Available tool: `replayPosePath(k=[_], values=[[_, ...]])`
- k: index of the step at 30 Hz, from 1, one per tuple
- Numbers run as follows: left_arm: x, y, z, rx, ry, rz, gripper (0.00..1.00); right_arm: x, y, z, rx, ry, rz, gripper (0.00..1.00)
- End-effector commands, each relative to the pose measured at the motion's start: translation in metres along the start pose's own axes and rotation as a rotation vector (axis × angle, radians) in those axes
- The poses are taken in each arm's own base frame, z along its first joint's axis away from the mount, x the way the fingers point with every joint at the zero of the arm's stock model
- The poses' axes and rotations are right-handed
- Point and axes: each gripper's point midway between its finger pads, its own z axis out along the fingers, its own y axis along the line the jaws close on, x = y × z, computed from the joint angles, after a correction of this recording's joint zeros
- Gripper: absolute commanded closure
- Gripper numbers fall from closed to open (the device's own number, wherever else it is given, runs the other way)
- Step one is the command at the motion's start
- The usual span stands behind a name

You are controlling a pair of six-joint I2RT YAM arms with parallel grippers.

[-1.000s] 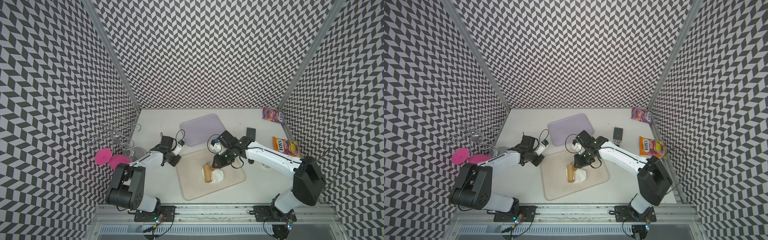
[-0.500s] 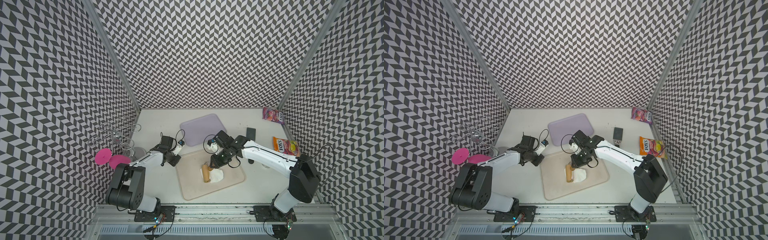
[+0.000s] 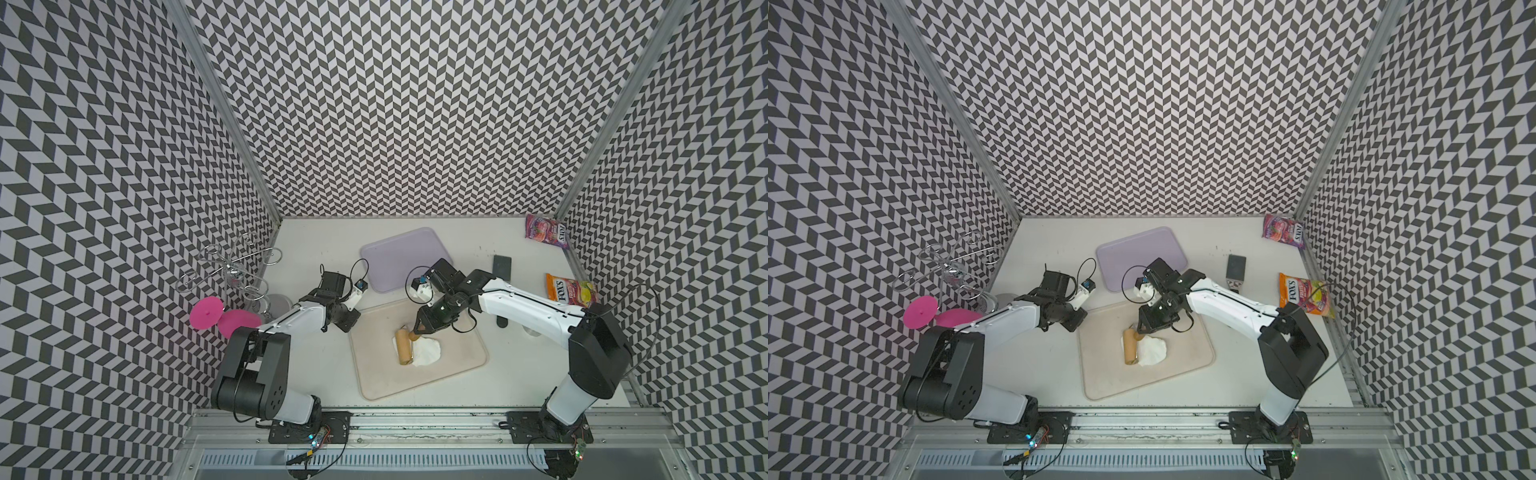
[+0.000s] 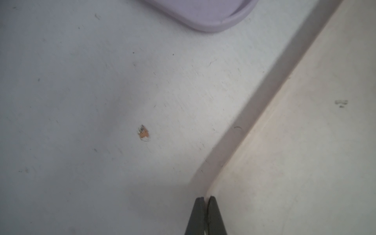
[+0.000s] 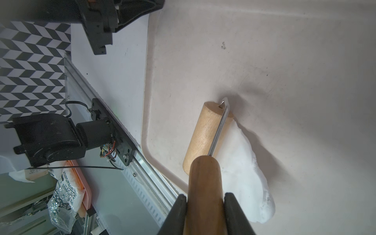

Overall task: Roll out the dumpling wrappers from the dough
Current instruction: Flatten out the dough on the work surface.

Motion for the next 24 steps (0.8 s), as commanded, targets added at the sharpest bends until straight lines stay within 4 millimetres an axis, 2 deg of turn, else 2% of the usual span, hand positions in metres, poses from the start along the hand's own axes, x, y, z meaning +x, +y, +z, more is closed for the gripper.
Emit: replayPosePath(k=[1, 8, 14, 16, 24], values=[[-0.001, -0.019, -0.001, 0.078, -0.014, 0.006, 1.0, 0.002, -0.014, 0.046, 0.001, 0.037, 0.001, 1.0], [-0.001, -0.019, -0.001, 0.078, -0.014, 0.007, 1.0, -0.005, -0.005, 0.042, -0.056, 0.024, 0.015, 1.0], [0.0, -0.018, 0.0, 0.076, -0.01, 0.006, 1.0, -0.019, 0.033, -0.001, -0.172, -0.053, -0.051, 1.0], [0.0, -0.018, 0.0, 0.075, -0.011, 0.006, 1.0, -0.021, 0.04, -0.013, -0.185, -0.063, -0.071, 1.0], [0.001, -0.018, 0.0, 0.074, -0.011, 0.005, 1.0, -0.029, 0.038, -0.052, -0.161, -0.128, -0.08, 1.0]])
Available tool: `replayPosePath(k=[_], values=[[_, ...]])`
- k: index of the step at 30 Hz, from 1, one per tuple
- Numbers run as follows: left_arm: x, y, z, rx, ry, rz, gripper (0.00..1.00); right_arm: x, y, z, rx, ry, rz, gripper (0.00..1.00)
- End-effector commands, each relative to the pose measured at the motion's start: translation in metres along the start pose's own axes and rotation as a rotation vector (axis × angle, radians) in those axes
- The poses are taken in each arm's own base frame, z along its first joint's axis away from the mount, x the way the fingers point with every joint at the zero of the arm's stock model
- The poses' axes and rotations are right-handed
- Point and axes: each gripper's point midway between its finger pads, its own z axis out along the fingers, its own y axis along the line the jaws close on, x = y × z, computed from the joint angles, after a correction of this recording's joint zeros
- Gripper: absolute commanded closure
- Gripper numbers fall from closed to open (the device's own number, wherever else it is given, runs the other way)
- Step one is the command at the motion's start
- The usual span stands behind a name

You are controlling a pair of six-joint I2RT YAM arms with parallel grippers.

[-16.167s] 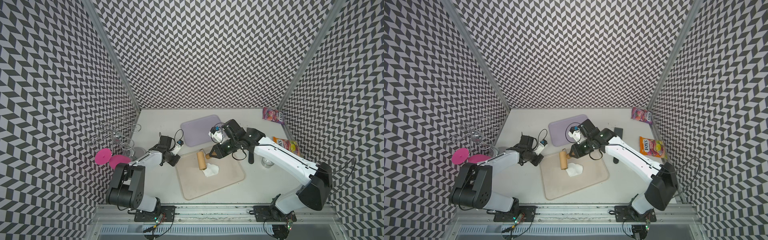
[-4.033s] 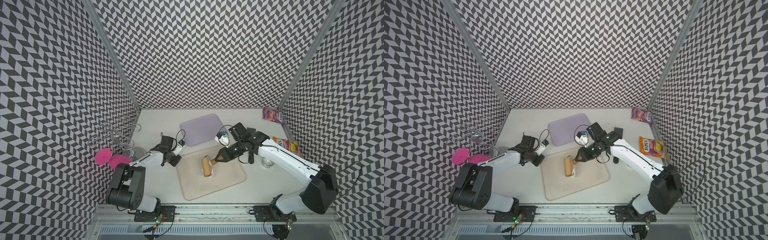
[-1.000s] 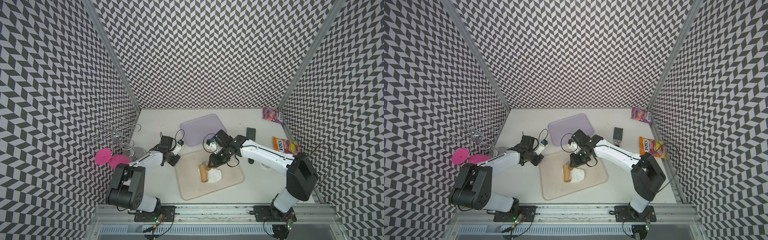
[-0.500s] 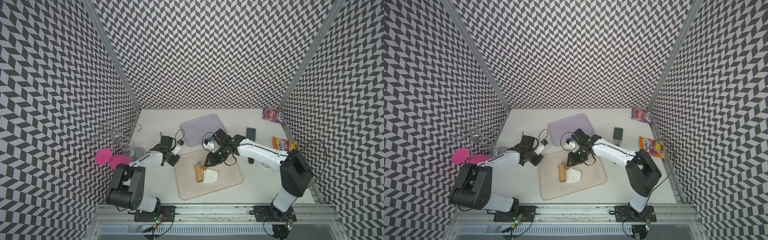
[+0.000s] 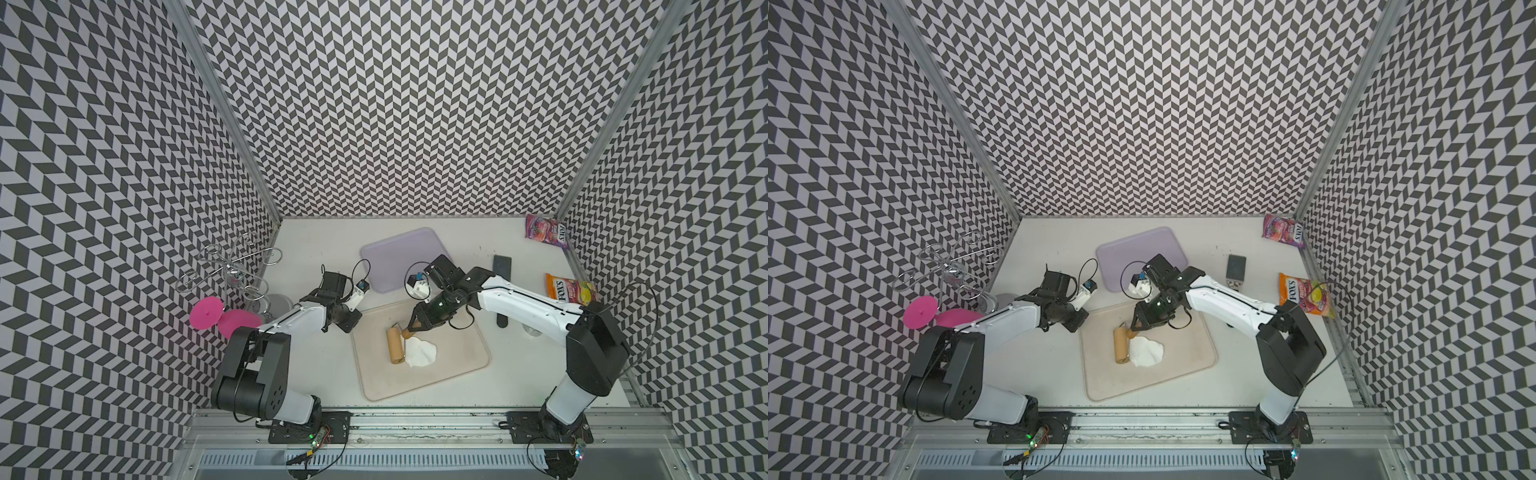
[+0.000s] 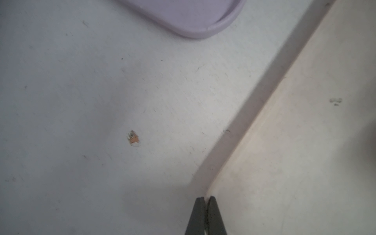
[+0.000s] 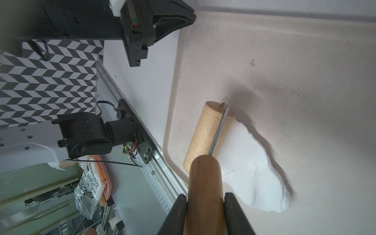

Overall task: Roll out the dumpling wrappers from the dough
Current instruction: Flatten out the dough on the work surface.

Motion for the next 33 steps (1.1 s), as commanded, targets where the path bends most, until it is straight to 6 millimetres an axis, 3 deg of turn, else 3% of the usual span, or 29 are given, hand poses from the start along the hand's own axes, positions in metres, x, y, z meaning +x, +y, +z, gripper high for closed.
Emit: replayPosePath(k=[1, 10, 18, 22, 24, 26, 30, 33], values=[[0.003, -0.011, 0.0, 0.038, 0.003, -0.005, 1.0, -0.018, 0.023, -0.035, -0.052, -0.1, -0.069, 1.0], [0.003, -0.011, 0.0, 0.038, 0.004, -0.005, 1.0, -0.017, 0.04, -0.045, -0.15, -0.121, -0.085, 1.0], [0.004, -0.011, 0.0, 0.038, 0.005, -0.005, 1.0, -0.027, 0.083, -0.09, -0.364, -0.243, -0.168, 1.0], [0.003, -0.011, 0.0, 0.04, 0.003, -0.005, 1.0, -0.028, 0.084, -0.099, -0.349, -0.271, -0.194, 1.0], [0.004, -0.011, 0.0, 0.04, 0.005, -0.005, 1.0, -0.027, 0.067, -0.09, -0.277, -0.273, -0.162, 1.0], [0.003, -0.011, 0.0, 0.038, 0.003, -0.005, 1.0, -0.022, 0.037, -0.076, -0.147, -0.249, -0.098, 1.0], [0.004, -0.012, 0.0, 0.04, 0.004, -0.005, 1.0, 0.006, -0.026, -0.051, 0.113, -0.14, 0.004, 1.0], [0.004, -0.011, 0.0, 0.039, 0.004, -0.005, 1.0, 0.024, -0.062, -0.05, 0.285, -0.095, 0.054, 1.0]])
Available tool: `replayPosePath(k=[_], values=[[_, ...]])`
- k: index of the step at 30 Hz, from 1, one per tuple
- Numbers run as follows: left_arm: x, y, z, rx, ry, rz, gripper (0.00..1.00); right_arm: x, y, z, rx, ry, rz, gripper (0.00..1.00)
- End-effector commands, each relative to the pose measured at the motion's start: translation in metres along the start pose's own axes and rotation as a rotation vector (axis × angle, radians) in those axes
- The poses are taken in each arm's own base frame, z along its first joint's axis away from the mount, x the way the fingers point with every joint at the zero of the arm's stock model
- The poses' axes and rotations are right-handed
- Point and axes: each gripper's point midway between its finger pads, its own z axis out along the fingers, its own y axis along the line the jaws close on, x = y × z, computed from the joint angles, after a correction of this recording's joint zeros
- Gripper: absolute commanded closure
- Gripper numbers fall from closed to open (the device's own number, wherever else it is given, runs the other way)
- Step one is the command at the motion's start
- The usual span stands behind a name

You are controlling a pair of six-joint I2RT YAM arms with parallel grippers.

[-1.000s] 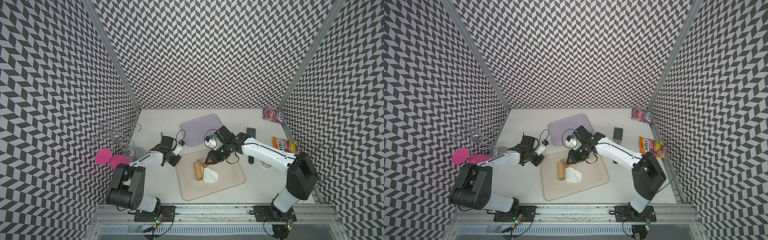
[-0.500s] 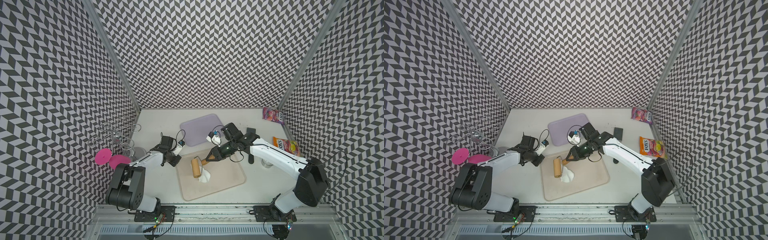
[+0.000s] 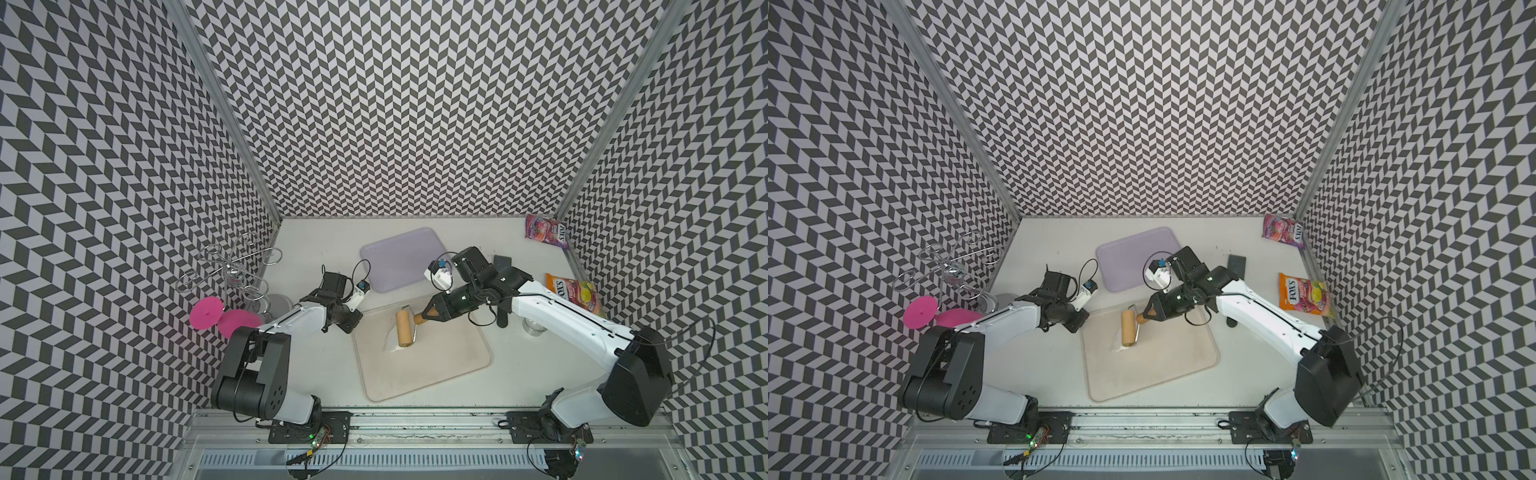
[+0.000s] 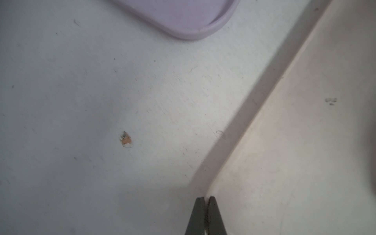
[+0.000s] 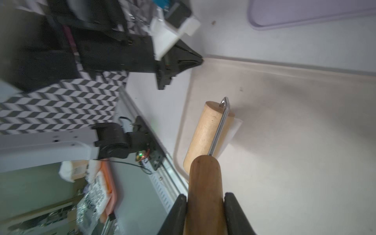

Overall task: Roll out the dumpling wrappers from the dough
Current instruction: Flatten out the dough on the work surface.

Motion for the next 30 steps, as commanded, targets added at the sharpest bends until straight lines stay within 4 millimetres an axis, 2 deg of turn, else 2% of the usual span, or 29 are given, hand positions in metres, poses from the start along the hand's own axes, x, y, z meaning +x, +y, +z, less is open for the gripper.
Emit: replayPosePath(k=[1, 3, 7, 12, 15, 17, 19, 22, 30], values=[[0.003, -0.008, 0.0, 0.023, 0.006, 0.006, 1.0, 0.017, -0.052, -0.003, 0.271, 0.044, 0.021, 1.0], [0.003, -0.008, 0.0, 0.022, 0.005, 0.007, 1.0, 0.015, -0.06, -0.012, 0.347, 0.033, 0.015, 1.0], [0.002, -0.007, -0.001, 0.021, 0.005, 0.006, 1.0, 0.002, -0.056, -0.024, 0.401, 0.007, -0.022, 1.0], [0.002, -0.008, -0.001, 0.021, 0.005, 0.007, 1.0, -0.006, -0.064, -0.038, 0.536, 0.001, -0.044, 1.0], [0.002, -0.007, -0.001, 0.021, 0.006, 0.006, 1.0, -0.017, -0.051, -0.05, 0.505, -0.06, -0.056, 1.0], [0.002, -0.007, -0.001, 0.022, 0.006, 0.006, 1.0, -0.025, -0.03, -0.052, 0.411, -0.095, -0.079, 1.0], [0.002, -0.007, -0.001, 0.022, 0.004, 0.007, 1.0, -0.026, -0.006, -0.047, 0.275, -0.1, -0.102, 1.0], [0.002, -0.007, -0.001, 0.022, 0.005, 0.006, 1.0, -0.024, 0.013, -0.035, 0.148, -0.062, -0.115, 1.0], [0.002, -0.007, 0.0, 0.021, 0.004, 0.007, 1.0, -0.014, 0.006, 0.002, 0.062, 0.008, -0.081, 1.0]])
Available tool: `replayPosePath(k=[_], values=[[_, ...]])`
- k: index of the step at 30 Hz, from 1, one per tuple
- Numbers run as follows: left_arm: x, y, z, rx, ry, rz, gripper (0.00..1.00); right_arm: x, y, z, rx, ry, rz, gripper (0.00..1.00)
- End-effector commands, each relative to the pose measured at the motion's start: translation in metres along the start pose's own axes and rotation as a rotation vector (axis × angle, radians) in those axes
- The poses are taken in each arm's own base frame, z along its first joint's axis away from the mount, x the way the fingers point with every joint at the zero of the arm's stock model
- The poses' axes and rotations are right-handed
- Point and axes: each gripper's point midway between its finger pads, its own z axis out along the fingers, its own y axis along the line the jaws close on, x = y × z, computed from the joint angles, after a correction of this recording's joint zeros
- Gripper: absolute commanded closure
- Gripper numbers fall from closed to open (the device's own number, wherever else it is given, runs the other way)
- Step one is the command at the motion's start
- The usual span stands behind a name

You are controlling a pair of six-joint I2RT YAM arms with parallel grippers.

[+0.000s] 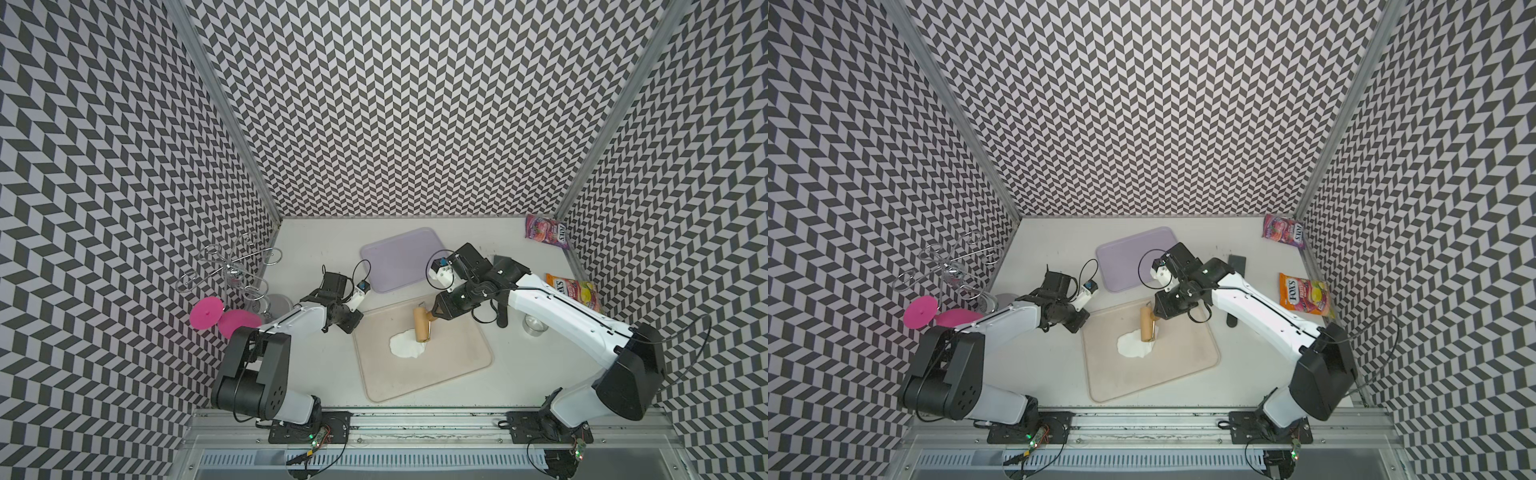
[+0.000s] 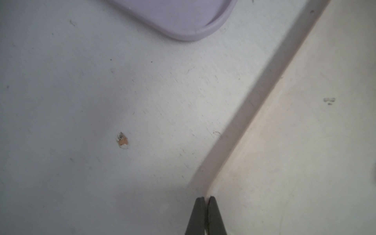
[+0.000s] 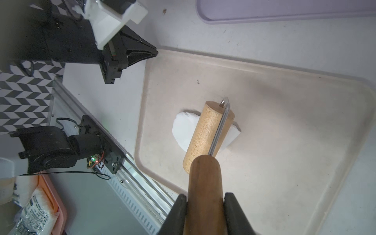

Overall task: Roll out the dumpling wrappers from the dough
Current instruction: Flatten out the dough on the work surface.

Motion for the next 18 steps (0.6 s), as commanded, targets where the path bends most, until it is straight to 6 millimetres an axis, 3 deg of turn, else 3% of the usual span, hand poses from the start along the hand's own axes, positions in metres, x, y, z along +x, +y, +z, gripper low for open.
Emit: replayPosePath(k=[1, 5, 12, 18], values=[[0.003, -0.005, 0.0, 0.013, 0.008, 0.007, 1.0, -0.003, 0.01, 0.017, -0.097, -0.001, -0.013, 1.0], [0.004, -0.006, 0.0, 0.014, 0.007, 0.01, 1.0, 0.011, -0.013, 0.033, -0.051, 0.041, 0.036, 1.0], [0.004, -0.005, 0.0, 0.011, 0.008, 0.009, 1.0, 0.037, -0.063, 0.036, 0.151, 0.097, 0.103, 1.0], [0.005, -0.004, 0.001, -0.001, 0.01, 0.009, 1.0, 0.044, -0.076, 0.029, 0.204, 0.109, 0.121, 1.0]])
